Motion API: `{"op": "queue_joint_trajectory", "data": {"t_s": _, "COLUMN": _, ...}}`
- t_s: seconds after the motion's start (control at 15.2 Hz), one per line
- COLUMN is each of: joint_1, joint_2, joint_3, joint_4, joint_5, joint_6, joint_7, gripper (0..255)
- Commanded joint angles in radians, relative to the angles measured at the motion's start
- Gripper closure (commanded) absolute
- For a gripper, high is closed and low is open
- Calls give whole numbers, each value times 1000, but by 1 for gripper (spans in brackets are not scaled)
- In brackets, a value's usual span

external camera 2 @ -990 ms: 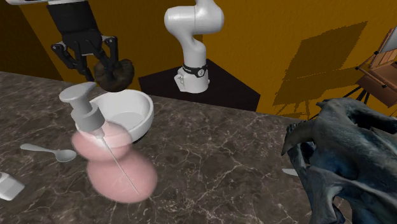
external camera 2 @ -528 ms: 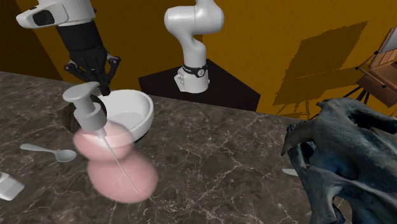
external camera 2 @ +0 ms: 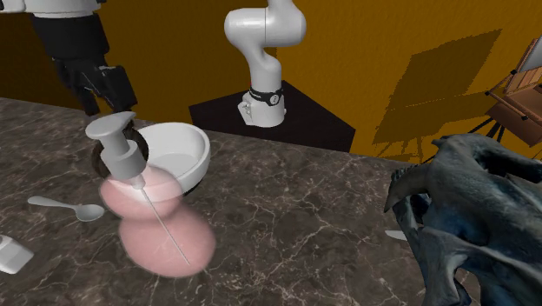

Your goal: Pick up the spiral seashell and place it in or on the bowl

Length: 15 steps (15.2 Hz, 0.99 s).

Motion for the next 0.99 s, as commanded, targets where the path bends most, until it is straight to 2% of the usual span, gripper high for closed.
{"op": "queue_joint_trajectory", "data": {"t_s": 0.0, "joint_1": -9, "joint_2": 29, "joint_3": 7, "joint_4": 32, "joint_5": -8, "joint_6": -7, "joint_7": 133, "gripper": 0}}
{"op": "queue_joint_trajectory", "data": {"t_s": 0.46, "joint_1": -10, "joint_2": 72, "joint_3": -1, "joint_4": -16, "joint_5": 14, "joint_6": 80, "joint_7": 117, "gripper": 0}}
{"op": "queue_joint_trajectory", "data": {"t_s": 0.92, "joint_1": -10, "joint_2": 72, "joint_3": -1, "joint_4": -15, "joint_5": 14, "joint_6": 79, "joint_7": 117, "gripper": 0}}
